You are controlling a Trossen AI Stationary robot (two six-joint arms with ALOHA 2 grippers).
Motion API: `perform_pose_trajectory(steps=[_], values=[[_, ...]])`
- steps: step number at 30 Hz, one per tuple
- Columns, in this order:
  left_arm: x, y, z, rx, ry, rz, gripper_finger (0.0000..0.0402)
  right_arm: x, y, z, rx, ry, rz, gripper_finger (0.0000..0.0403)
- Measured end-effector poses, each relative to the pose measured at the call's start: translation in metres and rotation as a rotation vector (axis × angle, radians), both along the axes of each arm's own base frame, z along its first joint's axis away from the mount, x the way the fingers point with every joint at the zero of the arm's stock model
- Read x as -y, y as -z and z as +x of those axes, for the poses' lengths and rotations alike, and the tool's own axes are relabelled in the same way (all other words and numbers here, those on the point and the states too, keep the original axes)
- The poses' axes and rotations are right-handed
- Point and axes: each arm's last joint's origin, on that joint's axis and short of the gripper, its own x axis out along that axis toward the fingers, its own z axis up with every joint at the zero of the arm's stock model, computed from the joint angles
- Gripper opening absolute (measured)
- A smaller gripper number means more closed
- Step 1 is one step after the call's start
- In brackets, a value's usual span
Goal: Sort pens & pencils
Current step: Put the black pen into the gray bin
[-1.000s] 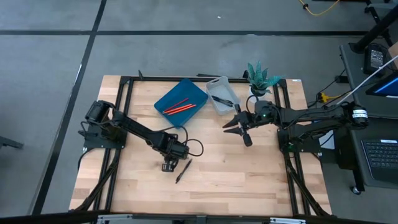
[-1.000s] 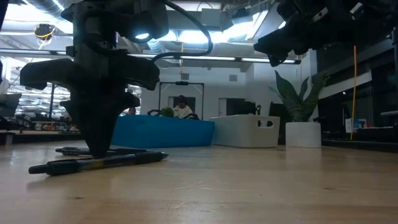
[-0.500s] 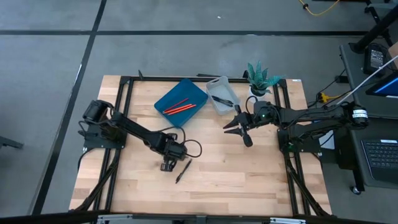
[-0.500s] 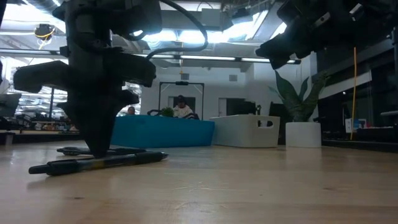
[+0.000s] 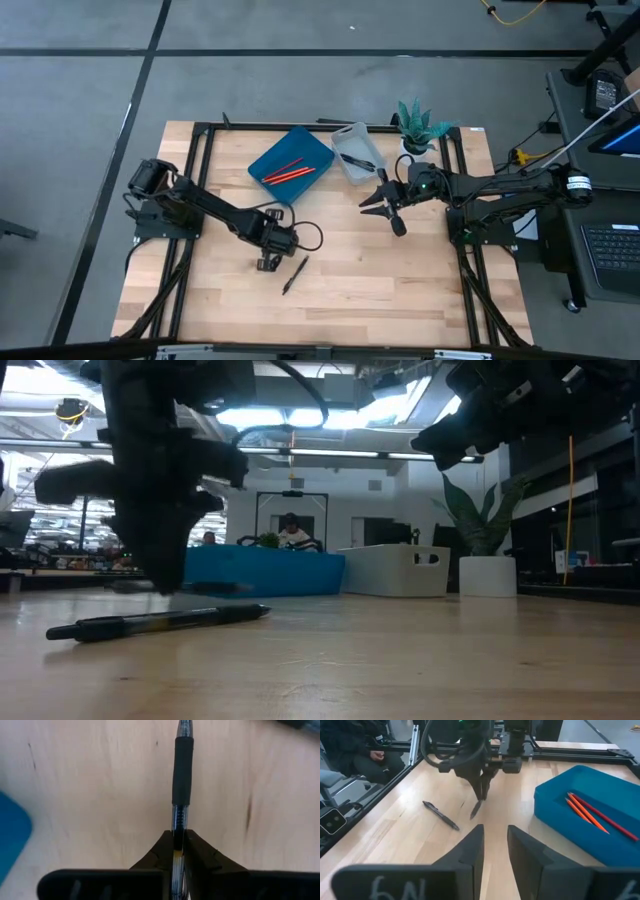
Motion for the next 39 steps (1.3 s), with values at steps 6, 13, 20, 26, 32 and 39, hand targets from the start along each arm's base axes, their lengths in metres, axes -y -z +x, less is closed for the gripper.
perform_pose_trajectory(steps=[6, 13, 20, 26, 32, 39], values=[[-0.003, -0.024, -0.011, 0.039, -0.004, 0.009, 0.0018, 0.0, 0.002, -0.001, -0.021, 0.0, 0.001, 0.0087], [-0.01, -0.063, -0.03, 0.223, -0.029, 0.074, 0.0018, 0.0, 0.005, -0.002, -0.058, 0.001, 0.009, 0.0087], [-0.023, -0.074, -0.063, 0.511, -0.065, 0.086, 0.0018, -0.001, 0.015, -0.006, -0.072, 0.004, 0.01, 0.0087], [-0.031, -0.08, -0.079, 0.789, -0.001, 0.083, 0.0018, -0.001, 0.014, -0.006, -0.016, 0.008, 0.0, 0.0087], [-0.045, -0.065, -0.081, 0.929, 0.023, 0.076, 0.0018, -0.007, 0.009, -0.004, 0.05, -0.044, -0.029, 0.0087], [-0.059, -0.061, -0.079, 1.068, 0.052, 0.054, 0.0017, -0.008, 0.008, -0.004, 0.052, -0.048, -0.026, 0.0087]])
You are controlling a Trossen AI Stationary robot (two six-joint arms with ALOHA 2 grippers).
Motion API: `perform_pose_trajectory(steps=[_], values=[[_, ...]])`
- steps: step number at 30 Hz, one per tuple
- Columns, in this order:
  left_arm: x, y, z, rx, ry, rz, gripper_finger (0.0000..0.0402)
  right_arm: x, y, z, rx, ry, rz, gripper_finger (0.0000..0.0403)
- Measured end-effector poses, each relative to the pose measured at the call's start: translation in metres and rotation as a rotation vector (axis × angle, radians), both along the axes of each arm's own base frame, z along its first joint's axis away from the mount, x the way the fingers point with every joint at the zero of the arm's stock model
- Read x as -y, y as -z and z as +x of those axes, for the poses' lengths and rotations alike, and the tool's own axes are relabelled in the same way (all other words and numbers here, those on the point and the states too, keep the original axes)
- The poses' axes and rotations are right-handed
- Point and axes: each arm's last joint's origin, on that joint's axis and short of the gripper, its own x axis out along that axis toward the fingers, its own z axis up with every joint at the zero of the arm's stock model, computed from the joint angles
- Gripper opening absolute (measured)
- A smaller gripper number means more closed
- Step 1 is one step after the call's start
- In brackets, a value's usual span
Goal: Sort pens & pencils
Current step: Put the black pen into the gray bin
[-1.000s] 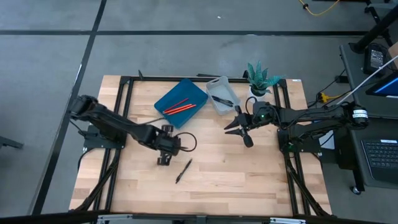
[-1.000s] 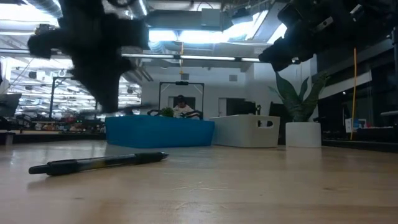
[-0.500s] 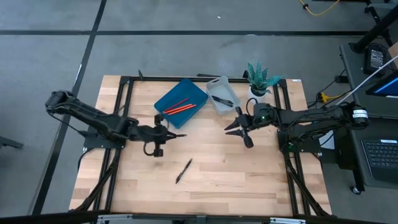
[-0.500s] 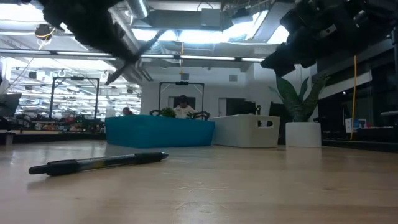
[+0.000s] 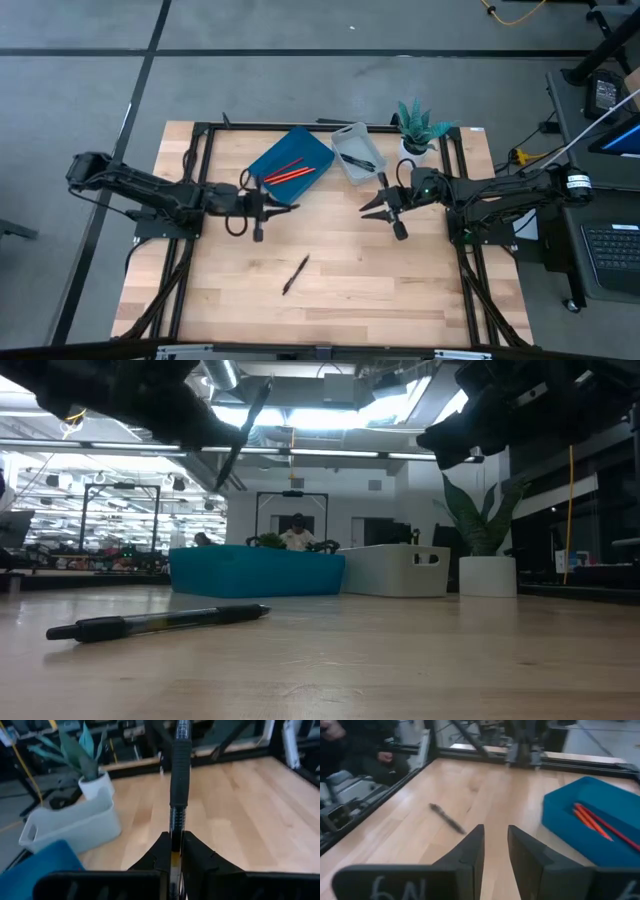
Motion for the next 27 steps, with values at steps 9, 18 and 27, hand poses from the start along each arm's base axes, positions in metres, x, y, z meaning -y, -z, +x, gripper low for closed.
perform_pose_trajectory(steps=[9, 18, 27], values=[[-0.009, 0.001, 0.007, 0.038, 0.006, 0.008, 0.0017, 0.004, -0.004, 0.002, 0.044, 0.133, -0.01, 0.0087], [-0.021, 0.018, 0.028, 0.052, 0.064, 0.006, 0.0017, 0.005, 0.006, 0.01, 0.03, 0.113, -0.083, 0.0087], [-0.032, 0.027, 0.045, 0.11, 0.112, -0.01, 0.0017, 0.009, 0.008, 0.02, 0.086, 0.212, -0.064, 0.009]])
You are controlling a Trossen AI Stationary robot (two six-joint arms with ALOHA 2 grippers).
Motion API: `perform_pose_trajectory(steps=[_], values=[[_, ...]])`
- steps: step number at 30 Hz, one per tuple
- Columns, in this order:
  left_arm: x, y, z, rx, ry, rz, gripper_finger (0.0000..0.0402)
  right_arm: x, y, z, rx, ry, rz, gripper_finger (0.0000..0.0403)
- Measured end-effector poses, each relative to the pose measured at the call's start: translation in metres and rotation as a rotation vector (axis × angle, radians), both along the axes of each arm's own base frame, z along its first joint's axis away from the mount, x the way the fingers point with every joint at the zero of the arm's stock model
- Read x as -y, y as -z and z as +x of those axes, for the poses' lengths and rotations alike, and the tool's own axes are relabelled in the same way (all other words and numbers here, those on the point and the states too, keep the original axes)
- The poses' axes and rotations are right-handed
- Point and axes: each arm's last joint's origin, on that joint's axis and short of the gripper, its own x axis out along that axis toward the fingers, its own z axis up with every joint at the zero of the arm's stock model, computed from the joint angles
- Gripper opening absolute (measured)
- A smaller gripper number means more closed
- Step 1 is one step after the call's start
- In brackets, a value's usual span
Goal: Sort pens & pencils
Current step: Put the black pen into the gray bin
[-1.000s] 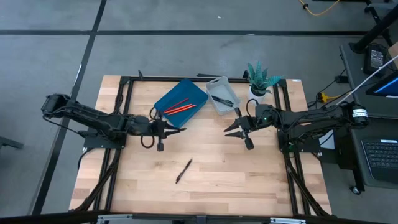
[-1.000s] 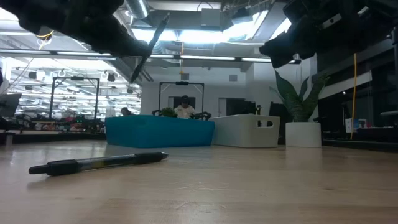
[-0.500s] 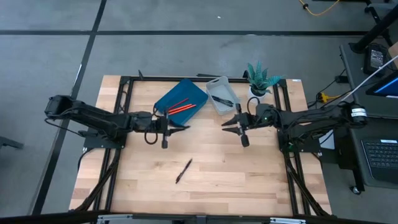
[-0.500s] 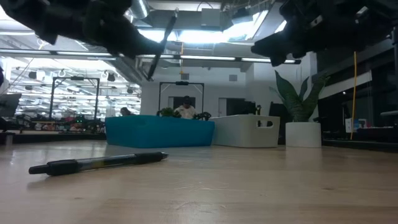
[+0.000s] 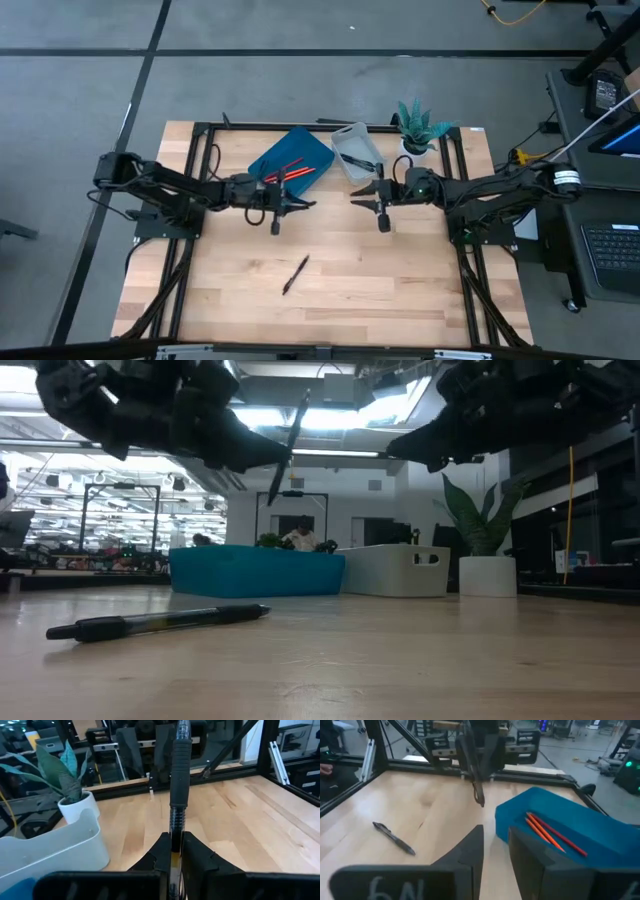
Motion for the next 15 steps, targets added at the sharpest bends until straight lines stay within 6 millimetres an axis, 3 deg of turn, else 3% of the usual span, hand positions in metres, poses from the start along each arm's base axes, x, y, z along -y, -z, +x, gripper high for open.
perform_pose_trajectory(steps=[15], values=[[-0.013, 0.002, 0.044, -0.026, -0.011, 0.048, 0.0017, 0.001, 0.013, 0.023, 0.107, -0.048, -0.051, 0.0151]])
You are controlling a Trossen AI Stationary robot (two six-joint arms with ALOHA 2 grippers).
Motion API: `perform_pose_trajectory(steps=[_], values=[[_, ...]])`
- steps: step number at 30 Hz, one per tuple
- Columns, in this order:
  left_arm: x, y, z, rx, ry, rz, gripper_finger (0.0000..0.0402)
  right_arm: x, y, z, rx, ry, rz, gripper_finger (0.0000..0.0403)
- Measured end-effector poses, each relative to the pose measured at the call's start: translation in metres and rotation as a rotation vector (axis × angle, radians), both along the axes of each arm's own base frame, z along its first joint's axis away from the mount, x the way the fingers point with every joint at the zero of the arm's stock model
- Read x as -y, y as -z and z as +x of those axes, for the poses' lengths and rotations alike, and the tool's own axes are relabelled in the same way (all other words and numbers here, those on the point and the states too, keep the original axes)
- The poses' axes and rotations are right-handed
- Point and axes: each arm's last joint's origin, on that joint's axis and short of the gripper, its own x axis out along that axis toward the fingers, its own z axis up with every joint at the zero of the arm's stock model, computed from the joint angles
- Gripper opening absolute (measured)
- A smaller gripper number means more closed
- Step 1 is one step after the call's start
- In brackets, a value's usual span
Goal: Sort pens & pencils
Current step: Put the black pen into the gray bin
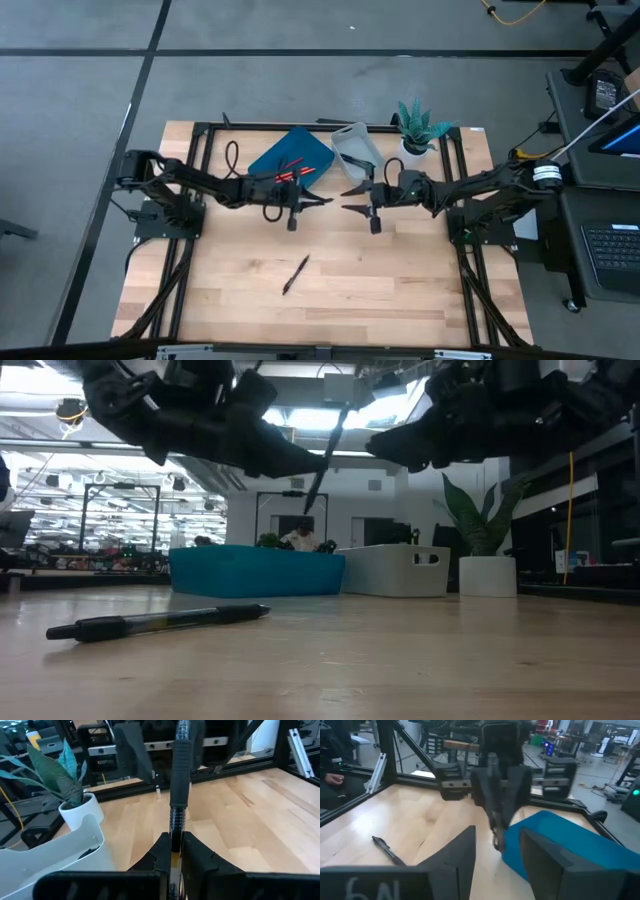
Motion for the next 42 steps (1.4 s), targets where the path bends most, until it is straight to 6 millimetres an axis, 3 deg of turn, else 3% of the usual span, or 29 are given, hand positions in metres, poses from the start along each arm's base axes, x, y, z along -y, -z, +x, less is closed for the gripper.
perform_pose_trajectory(steps=[21, 25, 29, 42], values=[[-0.008, 0.005, 0.018, 0.019, 0.05, -0.011, 0.0017, 0.002, 0.0, 0.032, 0.033, -0.032, -0.005, 0.015], [-0.008, 0.005, 0.018, 0.017, 0.058, -0.013, 0.0017, 0.002, 0.0, 0.032, 0.029, -0.031, -0.004, 0.0115], [-0.008, 0.005, 0.018, 0.016, 0.072, -0.021, 0.0017, 0.002, 0.0, 0.032, 0.03, -0.033, -0.01, 0.0036], [-0.008, 0.005, 0.018, 0.016, 0.074, -0.02, 0.0058, 0.002, 0.001, 0.032, 0.028, -0.036, -0.049, 0.0035]])
